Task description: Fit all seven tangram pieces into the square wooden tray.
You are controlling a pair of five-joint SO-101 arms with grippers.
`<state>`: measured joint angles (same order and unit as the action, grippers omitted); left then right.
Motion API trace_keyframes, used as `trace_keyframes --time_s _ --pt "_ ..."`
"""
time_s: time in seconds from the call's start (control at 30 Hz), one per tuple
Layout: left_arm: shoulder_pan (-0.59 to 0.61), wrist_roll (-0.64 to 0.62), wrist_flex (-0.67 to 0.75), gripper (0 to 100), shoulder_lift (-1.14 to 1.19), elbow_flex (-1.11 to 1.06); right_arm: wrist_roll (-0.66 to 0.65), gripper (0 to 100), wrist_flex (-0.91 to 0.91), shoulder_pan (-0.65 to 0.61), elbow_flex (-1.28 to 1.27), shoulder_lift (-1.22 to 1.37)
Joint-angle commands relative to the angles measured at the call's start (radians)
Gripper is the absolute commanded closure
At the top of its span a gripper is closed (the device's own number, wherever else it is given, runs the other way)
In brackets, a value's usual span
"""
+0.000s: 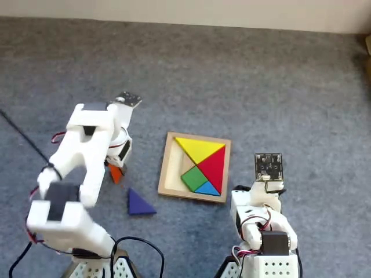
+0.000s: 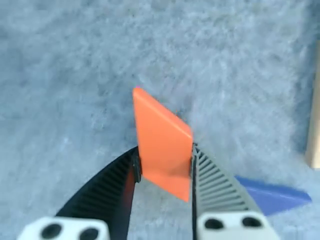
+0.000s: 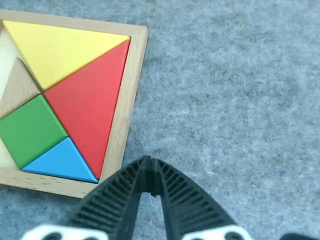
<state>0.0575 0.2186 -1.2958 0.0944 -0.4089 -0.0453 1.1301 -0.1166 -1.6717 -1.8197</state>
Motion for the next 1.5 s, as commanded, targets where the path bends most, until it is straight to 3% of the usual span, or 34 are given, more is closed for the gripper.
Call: trace_keyframes --time_s 0.0,0.23,0.63,0.9,1.17,1.47 --pt "-0.091 -0.115 -0.018 98 -0.193 -0.008 0.003 99.3 -0.022 0.016 -0.131 -0.016" --pt "-0.236 -0.244 -0.014 98 -0.206 0.025 0.003 99.3 -0.022 0.016 -0.131 -0.016" --pt "-0.392 -0.411 -0.009 98 0.102 0.298 0.003 99.3 -0.022 0.016 -0.131 -0.016" --pt "-0.41 -0.431 -0.017 97 0.229 0.432 0.003 99.3 -0.022 0.016 -0.131 -0.016" --pt "-0.41 -0.431 -0.018 76 0.232 0.433 0.003 99.3 -0.022 0.016 -0.131 -0.016" --pt "-0.41 -0.431 -0.061 75 0.225 0.44 0.003 99.3 -0.022 0.016 -0.131 -0.016"
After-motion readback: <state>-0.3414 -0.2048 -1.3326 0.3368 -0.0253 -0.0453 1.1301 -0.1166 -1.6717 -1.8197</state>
